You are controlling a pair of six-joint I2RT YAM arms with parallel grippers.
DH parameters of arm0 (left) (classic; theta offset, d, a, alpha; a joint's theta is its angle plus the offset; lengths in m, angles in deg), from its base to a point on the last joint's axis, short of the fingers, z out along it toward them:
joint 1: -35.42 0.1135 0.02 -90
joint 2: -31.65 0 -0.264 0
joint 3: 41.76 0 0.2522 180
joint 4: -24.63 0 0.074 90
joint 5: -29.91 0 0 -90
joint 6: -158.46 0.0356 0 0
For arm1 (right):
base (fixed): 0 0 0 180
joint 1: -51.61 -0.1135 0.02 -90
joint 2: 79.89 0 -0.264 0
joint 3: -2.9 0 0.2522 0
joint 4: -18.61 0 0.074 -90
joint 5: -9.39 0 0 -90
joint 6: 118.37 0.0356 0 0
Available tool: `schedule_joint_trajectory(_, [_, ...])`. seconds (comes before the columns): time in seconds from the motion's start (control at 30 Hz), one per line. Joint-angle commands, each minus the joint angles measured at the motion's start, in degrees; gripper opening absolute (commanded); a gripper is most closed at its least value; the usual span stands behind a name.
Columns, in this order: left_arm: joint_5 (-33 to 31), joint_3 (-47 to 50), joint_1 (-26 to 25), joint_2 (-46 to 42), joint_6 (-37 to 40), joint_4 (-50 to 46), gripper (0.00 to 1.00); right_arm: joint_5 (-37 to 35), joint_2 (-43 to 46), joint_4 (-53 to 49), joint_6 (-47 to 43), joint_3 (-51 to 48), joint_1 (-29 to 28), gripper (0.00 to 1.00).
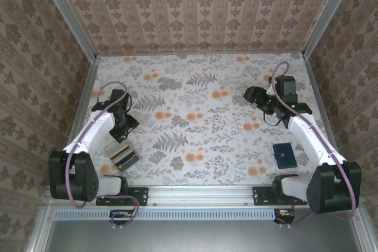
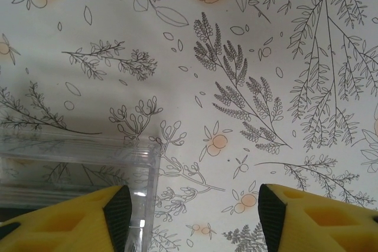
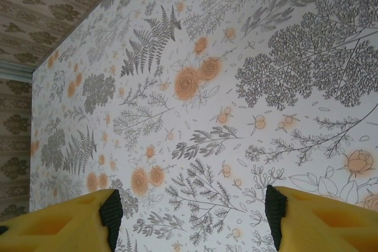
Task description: Put the credit cards into the card holder
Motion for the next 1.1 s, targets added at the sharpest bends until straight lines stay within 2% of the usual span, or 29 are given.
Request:
schedule_joint_trajectory(0.0, [0.55, 1.29, 1.01, 0.45, 1.62, 2.06, 0.56, 1.91, 0.07, -0.30, 0.73, 1.37, -0.22, 0.67])
schedule_joint_trajectory(0.3, [5.57, 3.60, 1.02, 1.43, 2.53, 1.43, 0.56, 0.12, 3.07, -0.15, 1.19, -0.89, -0.22, 0.63])
schedule_joint_trajectory(0.4, [3.95, 5.29, 0.93, 0.27, 2.62, 0.66, 0.55, -0.03, 3.74, -1.98, 0.69, -0.46, -0.22, 0.63])
schedule_joint_trajectory(0.5, [2.81, 5.67, 0.93, -0.67, 3.42, 0.66, 0.51, -0.41, 4.30, -0.10, 1.03, -1.87, -0.26, 0.60])
schedule_joint_trajectory(0.57, [3.10, 4.81, 0.86, -0.93, 4.58, 0.41, 0.41, -0.21, 4.08, -0.76, 0.95, -1.20, -0.26, 0.59])
schedule_joint_trajectory(0.67, [3.78, 4.62, -0.43, -1.14, 5.77, 2.04, 0.32, 0.05, 3.82, -0.11, 1.42, -1.27, -0.22, 0.60])
schedule_joint_trajectory(0.77, [7.28, 3.85, -0.74, 0.52, 8.64, -0.08, 0.30, 0.20, 3.60, -0.81, 2.10, -0.82, -0.22, 0.60])
schedule_joint_trajectory(0.9, [4.13, 2.80, -0.83, 2.18, 13.17, -4.54, 0.28, -0.35, 4.71, -0.24, 1.94, -2.34, -0.22, 0.60])
schedule_joint_trajectory(1.07, [2.40, 3.50, -1.24, 2.25, 13.11, -5.30, 0.29, -1.42, 5.43, 0.25, 2.73, -3.62, -0.21, 0.63])
